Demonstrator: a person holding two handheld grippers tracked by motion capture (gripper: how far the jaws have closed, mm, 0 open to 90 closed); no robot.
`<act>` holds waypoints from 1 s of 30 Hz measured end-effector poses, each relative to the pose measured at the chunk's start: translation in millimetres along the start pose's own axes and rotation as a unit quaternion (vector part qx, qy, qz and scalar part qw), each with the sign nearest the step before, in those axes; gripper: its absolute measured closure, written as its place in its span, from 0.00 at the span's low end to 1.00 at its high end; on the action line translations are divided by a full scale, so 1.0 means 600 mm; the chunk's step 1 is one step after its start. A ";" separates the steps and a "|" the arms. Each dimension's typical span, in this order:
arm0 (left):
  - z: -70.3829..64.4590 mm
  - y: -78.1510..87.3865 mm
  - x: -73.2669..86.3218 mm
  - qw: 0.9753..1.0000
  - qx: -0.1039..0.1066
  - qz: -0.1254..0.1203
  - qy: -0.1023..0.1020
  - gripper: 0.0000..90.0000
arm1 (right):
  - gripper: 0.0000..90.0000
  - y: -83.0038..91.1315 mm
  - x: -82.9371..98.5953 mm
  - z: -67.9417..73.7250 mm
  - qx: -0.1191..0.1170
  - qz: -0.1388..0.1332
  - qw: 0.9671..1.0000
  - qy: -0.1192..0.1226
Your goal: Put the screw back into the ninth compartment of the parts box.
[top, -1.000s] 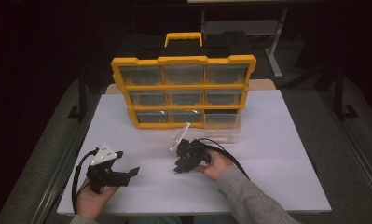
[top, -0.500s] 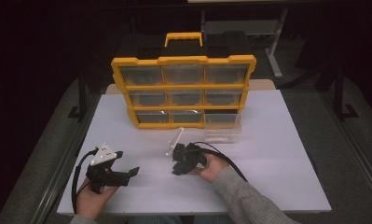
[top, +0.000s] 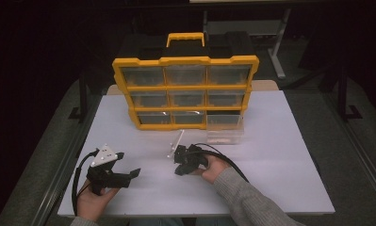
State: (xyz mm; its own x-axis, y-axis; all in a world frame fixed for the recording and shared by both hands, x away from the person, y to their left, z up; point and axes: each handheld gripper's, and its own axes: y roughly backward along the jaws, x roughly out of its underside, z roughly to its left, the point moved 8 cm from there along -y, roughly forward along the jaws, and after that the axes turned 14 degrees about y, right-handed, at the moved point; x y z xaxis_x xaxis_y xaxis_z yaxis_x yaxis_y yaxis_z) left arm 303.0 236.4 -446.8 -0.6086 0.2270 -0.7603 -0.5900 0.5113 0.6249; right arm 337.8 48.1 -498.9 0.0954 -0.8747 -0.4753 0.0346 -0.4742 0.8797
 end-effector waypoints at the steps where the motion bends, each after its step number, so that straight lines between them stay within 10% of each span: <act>1: 0.000 0.000 0.000 1.000 0.000 0.000 0.001 0.16 | 0.96 0.000 0.000 0.000 -0.004 -0.003 1.000 -0.003; 14: -0.001 -0.001 0.000 1.000 0.001 -0.002 0.004 0.16 | 0.96 0.026 -0.001 -0.006 -0.018 -0.026 0.999 -0.022; 30: -0.003 -0.003 -0.001 1.000 0.001 -0.005 0.006 0.16 | 0.96 0.133 0.009 -0.043 0.007 -0.063 0.997 -0.046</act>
State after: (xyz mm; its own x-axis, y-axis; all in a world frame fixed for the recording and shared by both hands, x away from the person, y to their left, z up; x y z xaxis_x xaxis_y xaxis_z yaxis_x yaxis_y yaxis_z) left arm 303.3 234.1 -447.2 -0.6086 0.2111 -0.7649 -0.5958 0.5150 0.6163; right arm 366.8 8.2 -430.9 -0.0012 -0.8129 -0.5824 0.0269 -0.5822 0.8126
